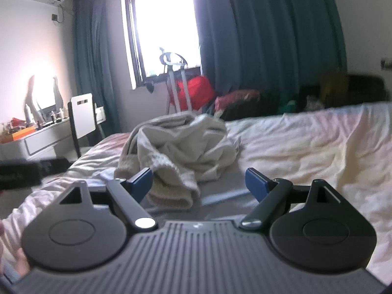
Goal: Fold clothes
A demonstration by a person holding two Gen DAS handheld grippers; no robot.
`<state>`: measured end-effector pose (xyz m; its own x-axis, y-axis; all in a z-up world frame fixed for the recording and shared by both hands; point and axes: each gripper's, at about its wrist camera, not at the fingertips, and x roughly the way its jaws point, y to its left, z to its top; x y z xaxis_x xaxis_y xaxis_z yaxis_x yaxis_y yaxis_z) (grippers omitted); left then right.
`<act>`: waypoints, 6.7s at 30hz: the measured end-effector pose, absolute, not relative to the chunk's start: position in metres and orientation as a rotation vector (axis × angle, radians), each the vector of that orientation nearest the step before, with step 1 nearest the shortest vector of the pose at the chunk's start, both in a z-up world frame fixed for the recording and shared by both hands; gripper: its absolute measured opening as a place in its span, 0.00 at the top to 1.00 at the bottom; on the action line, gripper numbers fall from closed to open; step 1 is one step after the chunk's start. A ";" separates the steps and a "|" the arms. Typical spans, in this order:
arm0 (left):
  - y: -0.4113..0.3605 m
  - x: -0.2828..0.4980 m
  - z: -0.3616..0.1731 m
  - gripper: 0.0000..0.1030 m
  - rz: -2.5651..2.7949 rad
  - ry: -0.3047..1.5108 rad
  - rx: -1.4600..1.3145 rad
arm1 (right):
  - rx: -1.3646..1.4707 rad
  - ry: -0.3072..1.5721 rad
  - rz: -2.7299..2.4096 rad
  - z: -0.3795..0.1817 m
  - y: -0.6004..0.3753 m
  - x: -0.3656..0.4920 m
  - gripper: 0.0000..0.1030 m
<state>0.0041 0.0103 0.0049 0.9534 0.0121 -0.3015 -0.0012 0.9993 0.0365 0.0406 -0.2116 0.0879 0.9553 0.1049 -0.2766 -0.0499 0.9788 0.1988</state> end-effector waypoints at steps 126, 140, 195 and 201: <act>0.392 0.411 -0.022 0.62 0.294 0.629 -0.147 | 0.654 0.860 0.843 0.042 0.111 0.252 0.85; 0.288 0.276 0.049 0.17 0.148 0.513 -0.088 | 0.381 0.595 0.731 0.156 0.045 0.162 0.14; 0.027 0.460 -0.013 0.29 -0.043 0.563 -0.082 | 0.252 0.467 0.086 0.048 -0.260 0.168 0.15; 0.004 0.461 -0.023 0.84 -0.045 0.536 0.037 | 0.297 0.493 0.096 0.029 -0.266 0.184 0.15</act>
